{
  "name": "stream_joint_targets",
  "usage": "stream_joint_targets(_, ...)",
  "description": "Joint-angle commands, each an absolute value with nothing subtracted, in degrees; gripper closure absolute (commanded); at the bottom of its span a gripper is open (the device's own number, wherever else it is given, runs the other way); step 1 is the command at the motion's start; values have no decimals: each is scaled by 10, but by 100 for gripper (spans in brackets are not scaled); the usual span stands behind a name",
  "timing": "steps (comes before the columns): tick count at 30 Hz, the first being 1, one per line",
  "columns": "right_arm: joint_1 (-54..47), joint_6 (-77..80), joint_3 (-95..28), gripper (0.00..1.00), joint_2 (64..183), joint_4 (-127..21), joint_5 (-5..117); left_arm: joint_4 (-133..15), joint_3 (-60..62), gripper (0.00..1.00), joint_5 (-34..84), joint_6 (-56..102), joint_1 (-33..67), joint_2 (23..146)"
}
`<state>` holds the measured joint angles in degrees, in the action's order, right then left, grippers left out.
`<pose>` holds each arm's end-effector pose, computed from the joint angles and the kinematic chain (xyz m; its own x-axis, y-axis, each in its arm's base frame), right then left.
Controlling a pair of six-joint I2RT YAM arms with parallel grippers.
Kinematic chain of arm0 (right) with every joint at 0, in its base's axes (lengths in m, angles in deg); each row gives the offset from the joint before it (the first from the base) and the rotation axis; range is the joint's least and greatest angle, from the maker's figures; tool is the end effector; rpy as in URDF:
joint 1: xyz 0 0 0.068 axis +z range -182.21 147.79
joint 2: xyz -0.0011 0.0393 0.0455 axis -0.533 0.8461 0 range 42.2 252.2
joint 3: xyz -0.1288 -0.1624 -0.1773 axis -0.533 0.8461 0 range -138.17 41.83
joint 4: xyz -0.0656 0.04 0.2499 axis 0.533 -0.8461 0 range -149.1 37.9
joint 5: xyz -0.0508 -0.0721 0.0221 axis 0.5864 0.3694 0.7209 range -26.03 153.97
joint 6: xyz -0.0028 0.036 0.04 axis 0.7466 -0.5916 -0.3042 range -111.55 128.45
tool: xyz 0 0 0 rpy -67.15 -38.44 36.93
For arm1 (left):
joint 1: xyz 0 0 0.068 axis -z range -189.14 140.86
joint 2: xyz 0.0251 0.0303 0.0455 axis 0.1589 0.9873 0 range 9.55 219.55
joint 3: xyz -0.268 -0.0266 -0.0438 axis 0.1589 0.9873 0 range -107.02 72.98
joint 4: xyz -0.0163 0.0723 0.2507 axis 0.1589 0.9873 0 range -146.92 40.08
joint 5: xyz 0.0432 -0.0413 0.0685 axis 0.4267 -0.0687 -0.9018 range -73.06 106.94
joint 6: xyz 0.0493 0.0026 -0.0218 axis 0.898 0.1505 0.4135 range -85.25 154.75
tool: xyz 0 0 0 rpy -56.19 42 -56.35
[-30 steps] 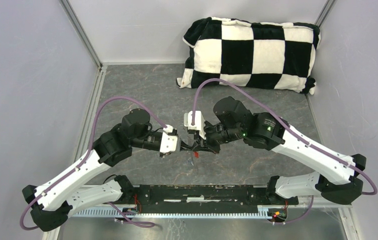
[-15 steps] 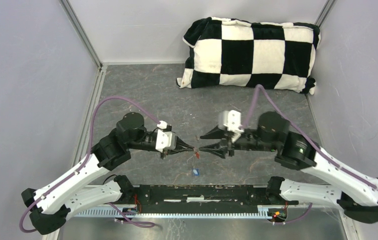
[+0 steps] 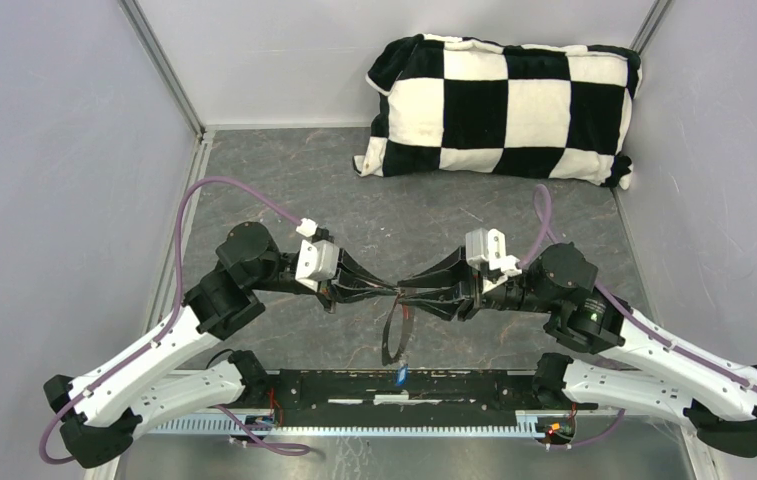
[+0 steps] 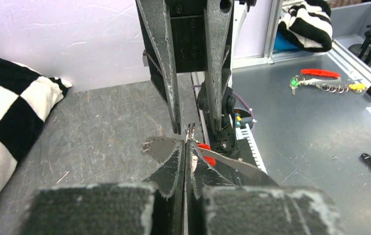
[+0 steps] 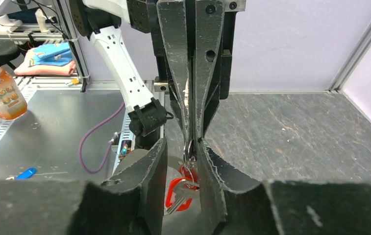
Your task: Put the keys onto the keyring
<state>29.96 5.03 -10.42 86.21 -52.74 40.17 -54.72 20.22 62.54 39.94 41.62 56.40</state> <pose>0.0665 0.1567 0.4055 0.0024 0.1211 -0.9926 -0.9978 0.0664 0.0057 0.0913 -0.1522 0.3974 0.1305 -0.0599 -0.9896 0.9851 -0.1048 0.1362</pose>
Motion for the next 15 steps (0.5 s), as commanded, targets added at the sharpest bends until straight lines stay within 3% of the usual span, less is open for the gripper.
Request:
stream_joint_targets(1,298,42,-107,69,865,-478,380,-610,172,98,640,351,416,563)
stream_joint_targets(4,298,45,-108,78,865,-487,383,-610,172,98,640,351,417,562)
stream_joint_targets(12,298,58,-107,77,849,-514,418,-608,171,98,652,350,417,557)
stream_joint_targets(15,298,59,-109,85,853,-515,418,-606,170,98,658,352,417,556)
